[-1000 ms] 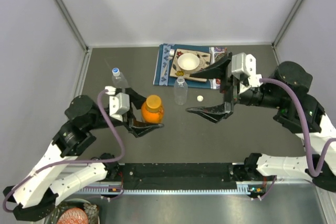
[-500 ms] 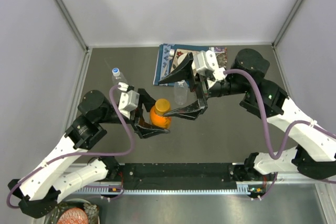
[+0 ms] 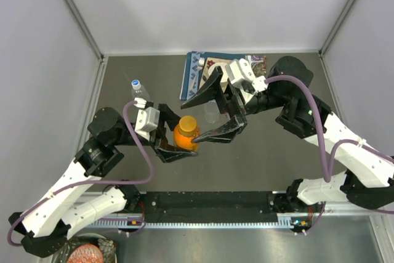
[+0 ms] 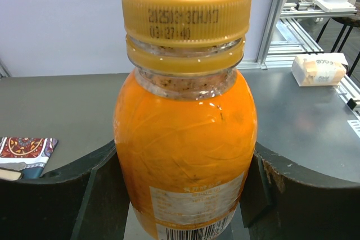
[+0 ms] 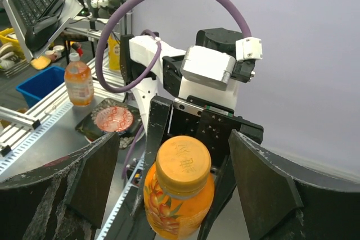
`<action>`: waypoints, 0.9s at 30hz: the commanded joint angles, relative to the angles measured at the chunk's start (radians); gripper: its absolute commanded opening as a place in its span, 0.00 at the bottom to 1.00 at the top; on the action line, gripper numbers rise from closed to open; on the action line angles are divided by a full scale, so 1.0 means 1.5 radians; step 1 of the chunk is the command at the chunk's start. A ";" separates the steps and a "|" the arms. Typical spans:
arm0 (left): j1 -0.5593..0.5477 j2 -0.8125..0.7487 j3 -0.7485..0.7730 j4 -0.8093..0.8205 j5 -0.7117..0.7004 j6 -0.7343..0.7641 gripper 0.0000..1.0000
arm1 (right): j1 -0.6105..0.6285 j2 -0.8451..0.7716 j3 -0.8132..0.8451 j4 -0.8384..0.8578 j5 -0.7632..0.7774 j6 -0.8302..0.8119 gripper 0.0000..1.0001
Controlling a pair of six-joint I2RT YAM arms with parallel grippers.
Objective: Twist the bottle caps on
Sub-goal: Screw the bottle cap onto the plastic bottle.
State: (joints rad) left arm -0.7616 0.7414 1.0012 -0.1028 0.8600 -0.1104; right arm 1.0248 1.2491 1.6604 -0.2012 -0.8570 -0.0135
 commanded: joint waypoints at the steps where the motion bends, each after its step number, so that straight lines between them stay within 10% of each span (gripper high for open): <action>1: 0.003 -0.007 -0.002 0.044 0.013 -0.004 0.08 | -0.001 0.014 -0.003 0.032 -0.026 0.023 0.79; 27: 0.010 -0.019 -0.013 0.048 -0.004 -0.004 0.08 | -0.001 0.028 -0.028 0.057 -0.033 0.049 0.55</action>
State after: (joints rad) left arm -0.7528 0.7246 0.9886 -0.0925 0.8558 -0.1104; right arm 1.0248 1.2987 1.6241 -0.1516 -0.8921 0.0498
